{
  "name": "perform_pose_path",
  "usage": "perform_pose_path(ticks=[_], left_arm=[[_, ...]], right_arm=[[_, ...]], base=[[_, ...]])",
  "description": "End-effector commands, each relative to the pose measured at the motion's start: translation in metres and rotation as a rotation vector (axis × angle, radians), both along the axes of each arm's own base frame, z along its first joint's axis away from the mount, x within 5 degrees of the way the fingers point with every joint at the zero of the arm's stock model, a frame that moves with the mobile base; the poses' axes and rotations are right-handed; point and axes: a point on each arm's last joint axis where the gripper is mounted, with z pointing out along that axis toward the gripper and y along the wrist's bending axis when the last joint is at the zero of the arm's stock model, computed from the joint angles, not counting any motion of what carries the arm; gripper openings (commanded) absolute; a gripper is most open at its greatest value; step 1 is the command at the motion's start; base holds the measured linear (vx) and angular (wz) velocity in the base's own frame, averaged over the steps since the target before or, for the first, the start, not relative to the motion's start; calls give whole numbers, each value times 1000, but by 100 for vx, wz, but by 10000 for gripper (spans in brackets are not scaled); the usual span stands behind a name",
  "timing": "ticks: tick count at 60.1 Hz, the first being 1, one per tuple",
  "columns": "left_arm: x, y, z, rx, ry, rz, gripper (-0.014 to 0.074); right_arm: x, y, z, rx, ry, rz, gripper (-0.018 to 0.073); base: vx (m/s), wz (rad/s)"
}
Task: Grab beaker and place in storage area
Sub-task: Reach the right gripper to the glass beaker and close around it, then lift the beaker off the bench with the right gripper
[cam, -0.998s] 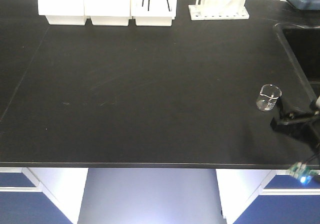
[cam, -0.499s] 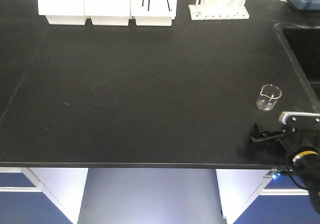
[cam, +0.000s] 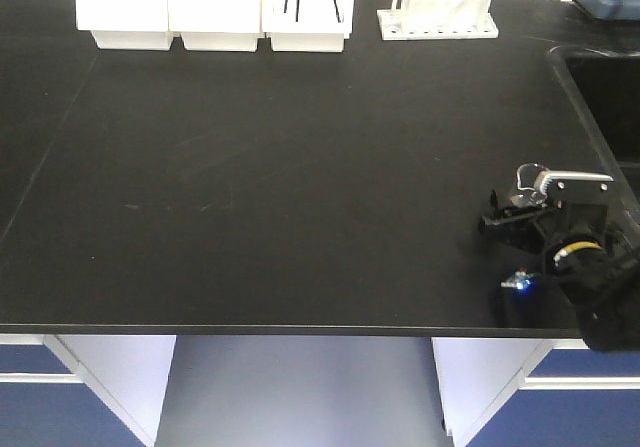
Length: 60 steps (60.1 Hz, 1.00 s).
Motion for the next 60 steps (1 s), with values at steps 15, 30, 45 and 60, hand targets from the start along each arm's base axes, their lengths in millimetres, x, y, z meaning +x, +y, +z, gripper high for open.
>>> perform_pose_path(ticks=[15, 30, 45, 60], left_arm=[[0, -2, 1, -12, -79, -20, -8], [0, -2, 1, -12, -79, -20, -8], [0, -2, 1, -12, -79, -20, -8], [0, -2, 1, -12, -79, -20, -8]], right_arm=[[37, 0, 25, -7, -300, 1, 342], [26, 4, 27, 2, -250, 44, -11], [7, 4, 71, -36, -79, 59, -3], [-79, 8, 199, -126, -76, 115, -3]], base=[[0, 0], [0, 0], [0, 0], [0, 0]])
